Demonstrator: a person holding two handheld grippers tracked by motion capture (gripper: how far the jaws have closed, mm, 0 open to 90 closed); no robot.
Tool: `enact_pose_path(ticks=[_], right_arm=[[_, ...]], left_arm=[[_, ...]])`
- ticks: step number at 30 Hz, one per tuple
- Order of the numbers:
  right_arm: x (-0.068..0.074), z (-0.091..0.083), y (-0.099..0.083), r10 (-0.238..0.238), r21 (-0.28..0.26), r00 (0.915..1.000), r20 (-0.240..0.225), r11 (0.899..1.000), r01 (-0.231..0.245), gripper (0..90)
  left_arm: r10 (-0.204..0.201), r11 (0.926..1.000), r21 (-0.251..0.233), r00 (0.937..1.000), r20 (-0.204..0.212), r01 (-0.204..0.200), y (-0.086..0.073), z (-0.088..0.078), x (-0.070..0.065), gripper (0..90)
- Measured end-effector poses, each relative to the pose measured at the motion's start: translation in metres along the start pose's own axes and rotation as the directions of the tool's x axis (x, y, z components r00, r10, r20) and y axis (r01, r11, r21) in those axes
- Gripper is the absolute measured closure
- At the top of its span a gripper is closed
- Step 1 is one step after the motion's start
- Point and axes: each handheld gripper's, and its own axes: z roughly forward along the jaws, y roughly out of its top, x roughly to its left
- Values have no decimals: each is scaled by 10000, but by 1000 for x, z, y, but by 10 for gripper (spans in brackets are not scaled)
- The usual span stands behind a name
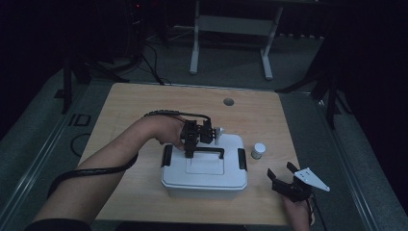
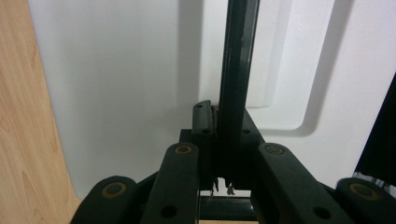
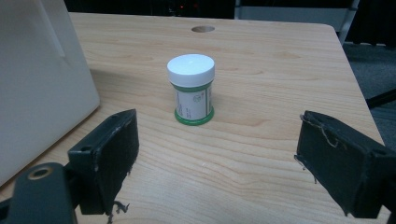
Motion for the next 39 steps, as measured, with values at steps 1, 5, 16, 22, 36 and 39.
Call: enact_pose_path(ticks=[1,5,16,22,36,39], right_arm=[[0,0,0,0,0,10000,0,10000,0,126],[0,0,0,25,11,10000,11,10000,-25,126],[0,0,0,31,12,10000,25,10000,-31,126],[0,0,0,39,10,10000,26,10000,-39,126],[0,0,0,47,13,10000,49,10000,-47,126],[0,0,0,41,18,10000,52,10000,-41,126]], left_arm=[[0,10000,0,10000,0,0,0,0,0,832],[-9,10000,-30,10000,62,9,-1,-1,0,833],[113,9999,-87,9999,-29,-113,-2,-8,-2,833],[159,9996,-236,9997,-176,-163,-5,-20,-4,834],[-299,9948,-989,9987,-401,258,-41,-58,-9,833],[-466,9944,-966,9980,-437,422,-50,-60,-8,833]])
